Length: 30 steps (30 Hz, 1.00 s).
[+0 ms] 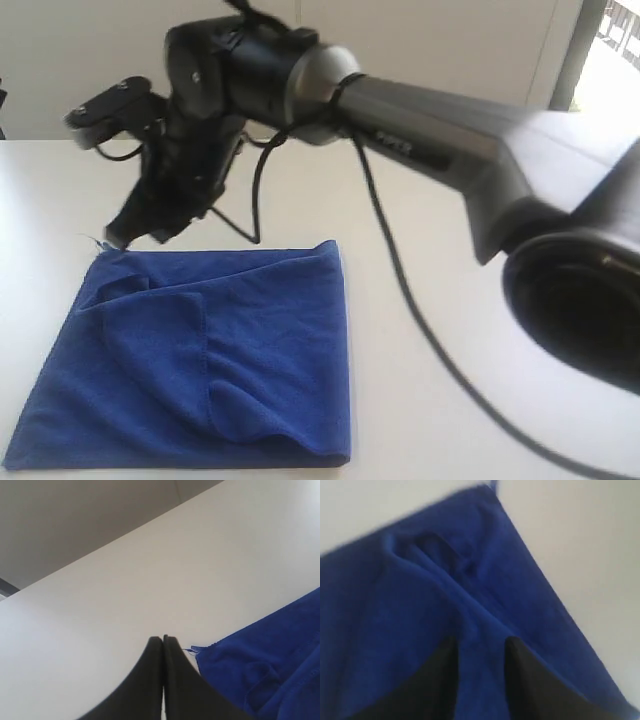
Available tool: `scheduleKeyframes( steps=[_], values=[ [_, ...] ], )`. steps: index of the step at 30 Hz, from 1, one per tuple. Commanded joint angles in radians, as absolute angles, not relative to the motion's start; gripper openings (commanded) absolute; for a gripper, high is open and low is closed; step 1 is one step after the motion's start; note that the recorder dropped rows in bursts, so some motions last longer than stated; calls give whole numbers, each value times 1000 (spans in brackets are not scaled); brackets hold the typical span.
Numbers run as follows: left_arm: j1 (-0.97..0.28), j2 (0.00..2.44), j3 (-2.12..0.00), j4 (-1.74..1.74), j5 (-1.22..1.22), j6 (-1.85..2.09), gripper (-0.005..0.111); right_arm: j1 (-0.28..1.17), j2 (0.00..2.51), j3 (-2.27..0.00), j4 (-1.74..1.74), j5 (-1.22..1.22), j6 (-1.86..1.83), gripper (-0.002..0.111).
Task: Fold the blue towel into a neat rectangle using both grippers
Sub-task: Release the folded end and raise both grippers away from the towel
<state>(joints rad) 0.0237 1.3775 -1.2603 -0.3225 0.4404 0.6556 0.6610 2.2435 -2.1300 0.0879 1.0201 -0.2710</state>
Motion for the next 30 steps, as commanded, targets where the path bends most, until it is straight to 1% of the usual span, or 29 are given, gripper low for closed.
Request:
scheduleKeyframes(
  steps=[1,2,3,4,7,14,21,30],
  values=[
    [28,1372,-1255,-327,473,651,0,548,2207,-1984,87,1154,-255,12],
    [28,1372,-1255,-327,475,651,0,516,2183,-1876,133,1115,-279,4],
    [28,1372,-1255,-327,480,651,0,505,2163,-1769,138,1049,-284,0],
    [28,1372,-1255,-329,479,651,0,498,2154,-1711,138,989,-284,0],
    [28,1372,-1255,-333,479,651,0,498,2156,-1606,145,919,-284,0],
    [28,1374,-1255,-332,477,651,0,492,2156,-1537,66,880,-259,0],
    [28,1374,-1255,-332,477,651,0,374,2154,-1431,33,879,-238,0],
    [28,1374,-1255,-332,491,651,0,236,2136,-1378,-65,929,-238,0]
  ],
)
